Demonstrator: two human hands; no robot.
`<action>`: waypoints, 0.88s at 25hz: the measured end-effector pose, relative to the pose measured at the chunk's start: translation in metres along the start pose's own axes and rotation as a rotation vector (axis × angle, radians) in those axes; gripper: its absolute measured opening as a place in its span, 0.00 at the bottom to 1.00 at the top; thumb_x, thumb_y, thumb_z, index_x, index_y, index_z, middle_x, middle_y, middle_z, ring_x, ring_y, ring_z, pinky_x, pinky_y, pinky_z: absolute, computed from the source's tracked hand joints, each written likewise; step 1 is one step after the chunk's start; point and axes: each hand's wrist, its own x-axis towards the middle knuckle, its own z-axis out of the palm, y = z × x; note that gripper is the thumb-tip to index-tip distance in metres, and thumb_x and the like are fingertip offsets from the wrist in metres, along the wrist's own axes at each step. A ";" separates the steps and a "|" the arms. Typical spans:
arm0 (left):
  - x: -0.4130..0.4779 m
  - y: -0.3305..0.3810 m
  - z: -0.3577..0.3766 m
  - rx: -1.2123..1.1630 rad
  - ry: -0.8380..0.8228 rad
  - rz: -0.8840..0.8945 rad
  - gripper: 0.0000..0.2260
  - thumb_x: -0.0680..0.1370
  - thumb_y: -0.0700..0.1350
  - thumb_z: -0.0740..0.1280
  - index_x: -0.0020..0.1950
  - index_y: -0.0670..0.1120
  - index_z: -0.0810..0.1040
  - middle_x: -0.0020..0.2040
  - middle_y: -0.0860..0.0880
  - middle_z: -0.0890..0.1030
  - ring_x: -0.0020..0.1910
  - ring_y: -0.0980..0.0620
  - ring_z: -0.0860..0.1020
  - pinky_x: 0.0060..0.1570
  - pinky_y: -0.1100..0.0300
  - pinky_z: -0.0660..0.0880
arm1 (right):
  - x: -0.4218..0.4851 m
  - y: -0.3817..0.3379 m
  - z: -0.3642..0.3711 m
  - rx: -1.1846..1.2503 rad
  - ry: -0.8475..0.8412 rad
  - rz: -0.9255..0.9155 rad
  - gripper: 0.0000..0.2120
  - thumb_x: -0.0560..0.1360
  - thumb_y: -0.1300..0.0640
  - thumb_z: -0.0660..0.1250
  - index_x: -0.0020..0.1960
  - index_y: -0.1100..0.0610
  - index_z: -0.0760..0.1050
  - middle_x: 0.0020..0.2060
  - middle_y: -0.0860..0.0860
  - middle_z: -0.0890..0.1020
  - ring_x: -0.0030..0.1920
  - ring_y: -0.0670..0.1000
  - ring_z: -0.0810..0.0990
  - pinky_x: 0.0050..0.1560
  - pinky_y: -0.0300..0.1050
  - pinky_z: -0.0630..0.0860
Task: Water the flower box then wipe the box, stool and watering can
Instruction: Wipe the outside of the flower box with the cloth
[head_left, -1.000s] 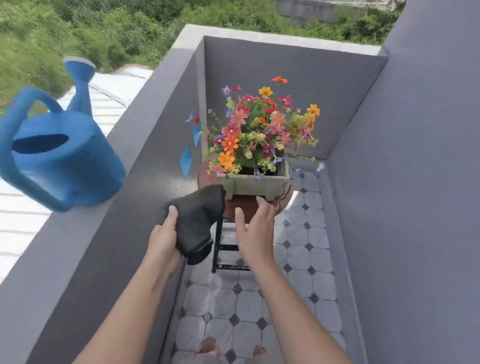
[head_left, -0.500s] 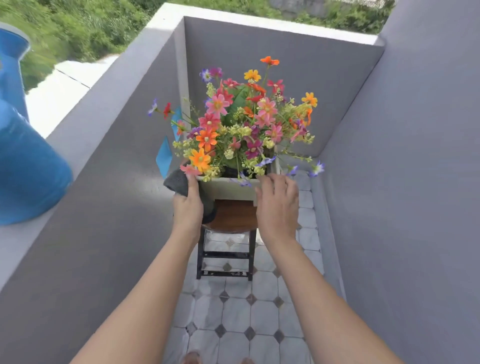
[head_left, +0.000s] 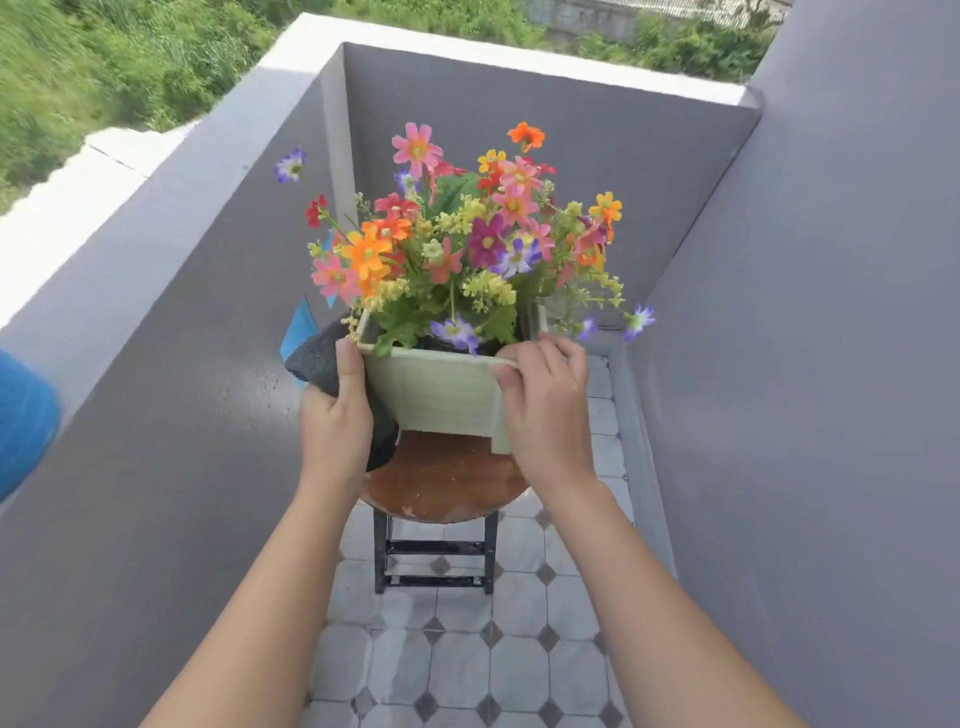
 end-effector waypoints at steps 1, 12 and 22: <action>0.004 0.003 -0.002 -0.022 -0.020 -0.035 0.18 0.78 0.63 0.55 0.47 0.49 0.72 0.41 0.55 0.74 0.41 0.60 0.74 0.39 0.67 0.70 | 0.006 -0.002 -0.005 0.032 -0.018 0.003 0.16 0.77 0.51 0.57 0.46 0.60 0.78 0.42 0.54 0.82 0.54 0.59 0.72 0.52 0.34 0.60; 0.027 -0.005 -0.006 0.264 -0.106 0.006 0.36 0.61 0.77 0.63 0.35 0.41 0.76 0.31 0.41 0.80 0.34 0.39 0.80 0.42 0.37 0.78 | 0.027 -0.005 -0.011 0.027 -0.054 -0.023 0.20 0.73 0.42 0.62 0.41 0.59 0.75 0.40 0.50 0.77 0.47 0.54 0.73 0.51 0.39 0.65; -0.021 -0.007 0.012 0.418 -0.031 0.382 0.37 0.75 0.68 0.44 0.77 0.46 0.52 0.78 0.42 0.54 0.76 0.50 0.51 0.71 0.52 0.54 | 0.047 -0.018 -0.036 -0.161 -0.291 -0.142 0.25 0.70 0.34 0.53 0.28 0.53 0.58 0.23 0.47 0.61 0.30 0.52 0.67 0.28 0.37 0.51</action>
